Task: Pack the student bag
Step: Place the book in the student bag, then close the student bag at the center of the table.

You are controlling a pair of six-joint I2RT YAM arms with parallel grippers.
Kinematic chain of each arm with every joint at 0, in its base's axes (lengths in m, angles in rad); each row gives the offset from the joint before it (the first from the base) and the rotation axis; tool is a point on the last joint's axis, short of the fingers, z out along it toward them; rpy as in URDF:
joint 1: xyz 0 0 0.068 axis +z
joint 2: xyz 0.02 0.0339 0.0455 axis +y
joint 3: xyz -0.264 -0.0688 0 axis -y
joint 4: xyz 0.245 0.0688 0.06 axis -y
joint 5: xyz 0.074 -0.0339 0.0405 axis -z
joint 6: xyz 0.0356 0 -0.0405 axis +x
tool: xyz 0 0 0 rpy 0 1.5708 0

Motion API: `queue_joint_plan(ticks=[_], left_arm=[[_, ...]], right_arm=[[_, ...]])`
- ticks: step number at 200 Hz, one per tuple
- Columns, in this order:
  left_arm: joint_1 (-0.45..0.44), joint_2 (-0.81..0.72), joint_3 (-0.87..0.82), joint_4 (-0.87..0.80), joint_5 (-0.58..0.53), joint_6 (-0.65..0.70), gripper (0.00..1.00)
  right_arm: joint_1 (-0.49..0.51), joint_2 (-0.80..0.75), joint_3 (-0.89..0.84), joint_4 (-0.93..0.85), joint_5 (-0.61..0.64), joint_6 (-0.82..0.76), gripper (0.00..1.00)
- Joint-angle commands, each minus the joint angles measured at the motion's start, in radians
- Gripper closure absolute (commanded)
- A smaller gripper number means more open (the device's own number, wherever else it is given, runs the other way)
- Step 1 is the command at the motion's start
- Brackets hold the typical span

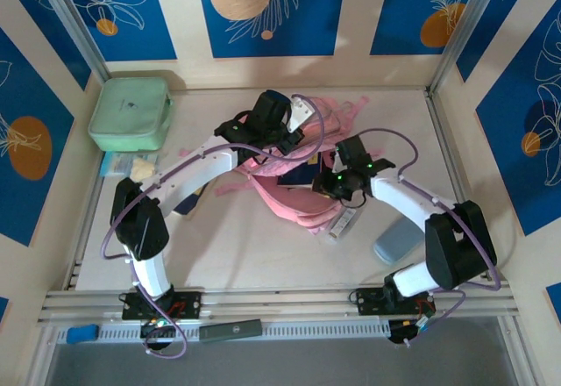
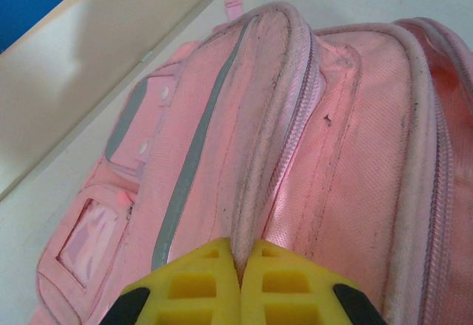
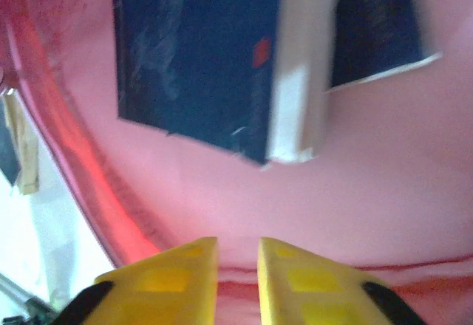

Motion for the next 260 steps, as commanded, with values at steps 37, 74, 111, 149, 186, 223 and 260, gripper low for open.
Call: queue_joint_plan(ticks=[37,74,111,149,186,223,260], left_arm=[[0.006,-0.069,0.027,0.077,0.021,-0.017,1.0],[0.007,-0.08,0.02,0.065,-0.008,-0.02,1.0],[0.013,-0.064,0.019,0.071,-0.011,-0.018,1.0],[0.018,-0.046,0.017,0.073,0.005,-0.035,1.0],[0.019,-0.023,-0.027,0.045,0.049,-0.093,1.0],[0.017,-0.056,-0.158,0.064,0.278,-0.215,0.78],[0.018,-0.197,-0.309,0.047,0.347,-0.347,0.64]], right_arm=[[-0.022,0.191,-0.013,0.286,0.087,0.078,0.98],[-0.078,0.19,0.03,0.229,0.173,0.048,0.99],[-0.049,0.087,0.0,0.175,0.213,-0.018,0.98],[-0.065,-0.126,-0.099,0.129,0.186,-0.05,0.95],[-0.072,-0.405,-0.108,-0.084,0.23,-0.081,0.89],[-0.078,-0.587,-0.055,-0.286,0.223,-0.104,0.8],[-0.06,-0.558,0.008,-0.37,0.103,-0.112,0.76]])
